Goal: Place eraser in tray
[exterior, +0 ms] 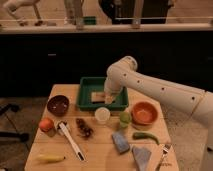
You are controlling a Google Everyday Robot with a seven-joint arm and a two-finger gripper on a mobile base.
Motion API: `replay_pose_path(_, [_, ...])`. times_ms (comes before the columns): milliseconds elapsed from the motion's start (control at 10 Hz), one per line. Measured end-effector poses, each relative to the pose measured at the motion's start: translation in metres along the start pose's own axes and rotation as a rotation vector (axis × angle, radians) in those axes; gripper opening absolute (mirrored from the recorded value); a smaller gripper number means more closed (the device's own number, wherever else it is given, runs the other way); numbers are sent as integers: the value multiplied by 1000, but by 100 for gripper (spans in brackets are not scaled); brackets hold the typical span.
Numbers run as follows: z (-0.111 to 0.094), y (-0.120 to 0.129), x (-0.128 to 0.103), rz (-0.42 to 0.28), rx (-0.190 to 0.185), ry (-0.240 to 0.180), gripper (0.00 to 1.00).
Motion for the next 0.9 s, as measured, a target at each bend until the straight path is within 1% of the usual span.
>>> replay_pose_path(100, [5,-7,6,9,11,3,17])
replay_pose_path(200, [15,-19,17,20,34,13,17])
replay_pose_path(600, [44,-45,30,39,73,26,17])
replay_pose_path(700, [50,-51,31,40,76,20,17])
replay_pose_path(800, [55,-55,31,46,77,2,17])
replay_pose_path(900, [62,-59,33,59,69,-32,17])
